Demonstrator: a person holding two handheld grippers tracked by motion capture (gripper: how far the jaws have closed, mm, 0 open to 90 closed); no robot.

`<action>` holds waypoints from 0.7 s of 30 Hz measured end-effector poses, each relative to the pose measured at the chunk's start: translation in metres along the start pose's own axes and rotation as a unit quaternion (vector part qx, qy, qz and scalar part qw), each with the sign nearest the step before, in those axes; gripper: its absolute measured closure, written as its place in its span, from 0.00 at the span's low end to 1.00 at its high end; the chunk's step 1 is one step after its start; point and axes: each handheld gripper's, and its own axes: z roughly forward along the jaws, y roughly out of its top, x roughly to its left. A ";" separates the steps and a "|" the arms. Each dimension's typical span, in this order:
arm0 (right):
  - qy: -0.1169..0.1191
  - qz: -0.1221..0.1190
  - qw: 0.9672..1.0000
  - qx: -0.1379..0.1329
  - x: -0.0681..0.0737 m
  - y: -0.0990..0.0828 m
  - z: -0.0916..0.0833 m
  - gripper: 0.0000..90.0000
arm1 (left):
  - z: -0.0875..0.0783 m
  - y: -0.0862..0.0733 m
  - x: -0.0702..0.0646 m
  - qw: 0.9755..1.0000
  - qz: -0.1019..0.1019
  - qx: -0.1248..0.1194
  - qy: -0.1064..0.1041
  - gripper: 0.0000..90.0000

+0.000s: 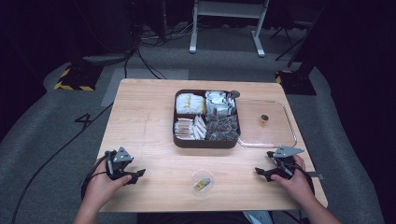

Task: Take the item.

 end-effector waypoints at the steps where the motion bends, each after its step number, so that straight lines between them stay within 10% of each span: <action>1: 0.000 0.000 1.000 0.000 0.000 0.000 0.000 0.09 | 0.002 -0.001 0.000 1.000 0.000 0.004 0.000 0.32; 5: 0.000 0.000 1.000 0.000 0.000 0.000 0.000 0.09 | 0.010 -0.005 0.001 1.000 0.015 0.024 0.004 0.28; 13: 0.000 0.000 1.000 0.000 0.000 0.000 0.000 0.09 | 0.021 -0.013 0.006 0.999 0.003 -0.033 -0.004 0.11; 21: -0.001 0.000 1.000 0.000 0.000 0.000 0.000 0.09 | 0.023 -0.012 0.006 0.999 -0.003 -0.032 -0.001 0.07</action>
